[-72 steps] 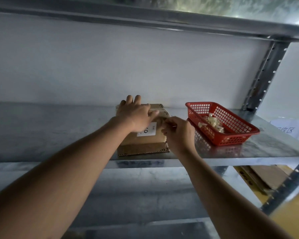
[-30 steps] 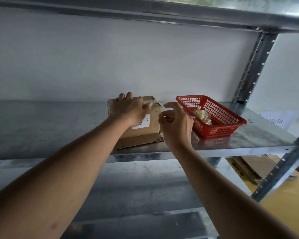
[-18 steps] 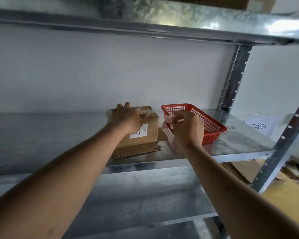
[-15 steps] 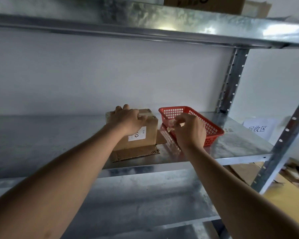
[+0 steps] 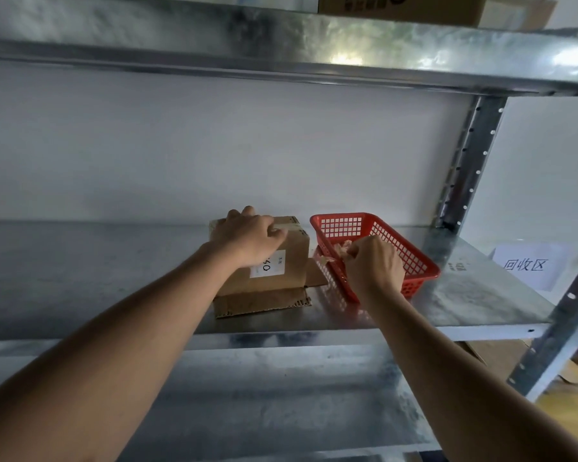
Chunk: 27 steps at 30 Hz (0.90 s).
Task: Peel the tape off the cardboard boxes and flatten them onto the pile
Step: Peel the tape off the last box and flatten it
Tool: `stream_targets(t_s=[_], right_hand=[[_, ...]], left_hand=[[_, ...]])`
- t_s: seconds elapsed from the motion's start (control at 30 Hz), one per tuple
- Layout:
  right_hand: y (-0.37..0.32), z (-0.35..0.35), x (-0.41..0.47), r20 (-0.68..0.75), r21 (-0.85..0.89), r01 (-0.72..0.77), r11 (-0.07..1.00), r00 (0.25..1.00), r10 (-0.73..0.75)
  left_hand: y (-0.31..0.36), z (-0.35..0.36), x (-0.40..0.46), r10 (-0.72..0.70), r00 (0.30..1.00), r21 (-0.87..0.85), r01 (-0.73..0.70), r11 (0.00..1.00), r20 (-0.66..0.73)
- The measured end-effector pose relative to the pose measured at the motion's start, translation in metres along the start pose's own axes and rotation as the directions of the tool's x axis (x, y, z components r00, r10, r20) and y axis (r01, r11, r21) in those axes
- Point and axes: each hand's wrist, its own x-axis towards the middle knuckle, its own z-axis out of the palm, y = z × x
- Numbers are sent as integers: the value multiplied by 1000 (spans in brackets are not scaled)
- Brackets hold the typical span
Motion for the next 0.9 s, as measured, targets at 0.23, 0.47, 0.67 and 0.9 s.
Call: stream_targets(t_s=[0.23,0.47,0.67,0.9], right_hand=[[-12,-14,-1,-133,26,158,987,979,-153],[-57,-10,-22,-21,340,535,773,826,-563],[-92,14,-40,240,484,374,791,813,-531],[-99,44,-46,292,530,354,771,777,-557]], left_hand=[[2,-6,3,-29,998,3,28,1000,61],[-23,-24,9,-75,986,34,70,997,148],[-46,-38,-7,-133,980,4,134,991,151],[-72,-53,-21,-145,989,-3,145,989,0]])
